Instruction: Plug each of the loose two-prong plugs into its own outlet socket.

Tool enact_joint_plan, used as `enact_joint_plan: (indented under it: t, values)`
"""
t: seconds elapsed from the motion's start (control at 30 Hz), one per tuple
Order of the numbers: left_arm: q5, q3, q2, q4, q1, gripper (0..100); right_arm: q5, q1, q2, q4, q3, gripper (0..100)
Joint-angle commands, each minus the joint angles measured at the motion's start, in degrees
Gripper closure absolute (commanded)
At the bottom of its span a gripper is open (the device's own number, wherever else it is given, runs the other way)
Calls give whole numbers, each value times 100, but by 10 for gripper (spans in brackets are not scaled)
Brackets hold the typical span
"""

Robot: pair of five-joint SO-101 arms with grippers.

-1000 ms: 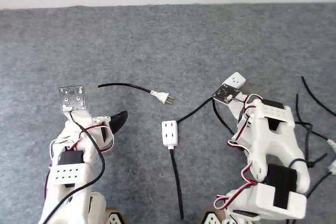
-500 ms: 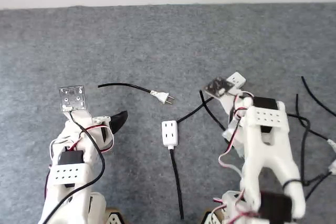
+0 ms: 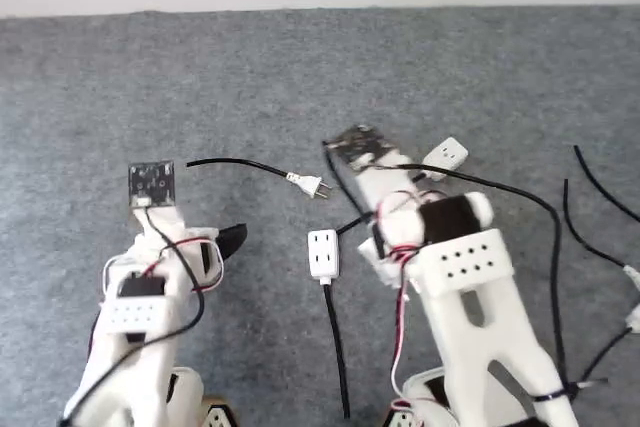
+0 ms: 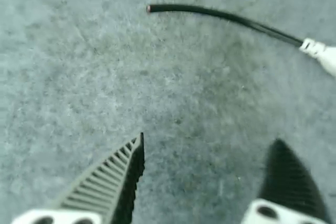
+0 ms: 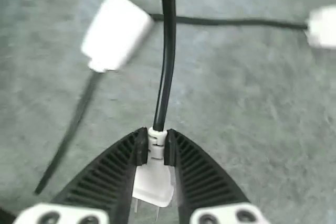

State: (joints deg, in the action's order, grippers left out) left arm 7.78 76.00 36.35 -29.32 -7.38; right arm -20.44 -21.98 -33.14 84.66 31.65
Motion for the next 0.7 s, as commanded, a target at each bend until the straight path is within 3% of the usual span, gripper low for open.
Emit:
enact_joint_plan:
  t: [0.0,0.37,0.67]
  values:
    - [-360,-769,-853,-26,62,771,123,-523,-180,251,-659,991]
    - [-791,-980,-1248,-26,1029,818,237,-1516,-180,4,-756,991]
    - [-2127,57,70,-26,1574,818,237,-1481,-189,-110,-747,991]
